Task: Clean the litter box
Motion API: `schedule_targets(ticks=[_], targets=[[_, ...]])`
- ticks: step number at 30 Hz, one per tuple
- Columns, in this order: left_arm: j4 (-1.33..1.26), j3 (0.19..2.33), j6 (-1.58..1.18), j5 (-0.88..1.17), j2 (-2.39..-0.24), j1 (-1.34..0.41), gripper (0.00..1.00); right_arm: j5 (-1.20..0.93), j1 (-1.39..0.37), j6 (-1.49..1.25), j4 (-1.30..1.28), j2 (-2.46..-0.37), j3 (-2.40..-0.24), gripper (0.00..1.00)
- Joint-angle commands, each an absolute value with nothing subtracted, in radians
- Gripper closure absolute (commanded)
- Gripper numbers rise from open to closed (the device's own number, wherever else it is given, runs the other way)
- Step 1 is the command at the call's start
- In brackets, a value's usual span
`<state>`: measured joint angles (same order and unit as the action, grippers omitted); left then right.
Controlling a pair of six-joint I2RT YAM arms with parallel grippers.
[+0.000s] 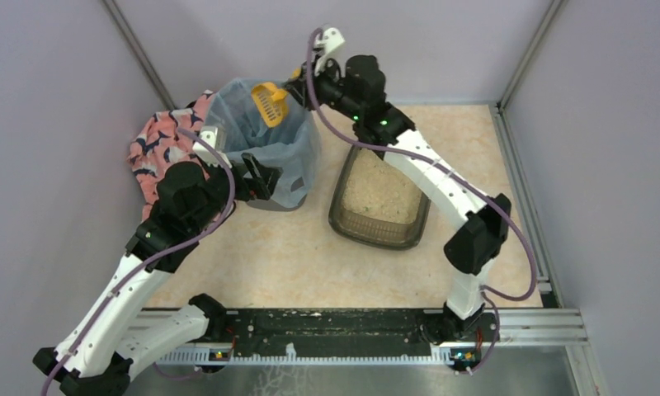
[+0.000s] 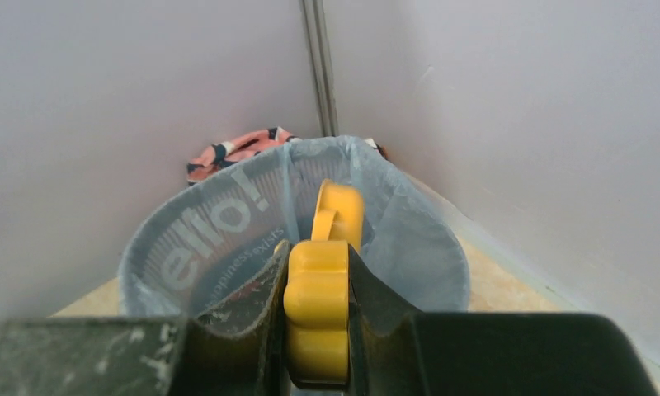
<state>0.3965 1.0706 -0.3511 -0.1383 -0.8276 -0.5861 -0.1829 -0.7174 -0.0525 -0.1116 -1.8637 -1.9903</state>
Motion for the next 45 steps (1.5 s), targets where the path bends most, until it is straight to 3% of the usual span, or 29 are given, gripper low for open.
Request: schedule_targets(ticks=[1, 6, 10, 16, 21, 27, 33, 45], targets=[[0.365, 1.056, -0.362, -0.144, -0.824, -0.579, 0.01, -0.322, -0.625, -0.281, 0.214, -1.648, -1.862, 1.0], [0.348, 1.034, -0.368, -0.134, -0.831, -0.579, 0.01, -0.381, -0.411, -0.649, 0.547, -1.425, -1.541, 1.0], [0.327, 1.019, -0.38, -0.103, -0.845, -0.578, 0.01, -0.399, -0.185, -0.827, 0.622, -1.271, -1.301, 1.0], [0.257, 1.013, -0.394, 0.025, -0.896, -0.579, 0.01, -0.412, 0.01, -0.807, 0.465, -1.071, -0.954, 1.0], [0.251, 1.066, -0.362, 0.24, -1.024, -0.595, 0.01, -0.377, 0.032, -0.683, 0.277, -0.99, -0.845, 1.0], [0.208, 1.068, -0.364, 0.244, -1.066, -0.649, 0.01, -0.301, 0.031, -0.565, 0.089, -1.007, -0.846, 1.0], [0.187, 1.051, -0.384, 0.252, -1.082, -0.665, 0.01, -0.157, -0.035, -0.439, -0.181, -1.096, -1.021, 1.0], [0.19, 1.022, -0.394, 0.211, -1.079, -0.671, 0.01, 0.152, -0.222, -0.271, -0.34, -1.244, -1.24, 1.0]])
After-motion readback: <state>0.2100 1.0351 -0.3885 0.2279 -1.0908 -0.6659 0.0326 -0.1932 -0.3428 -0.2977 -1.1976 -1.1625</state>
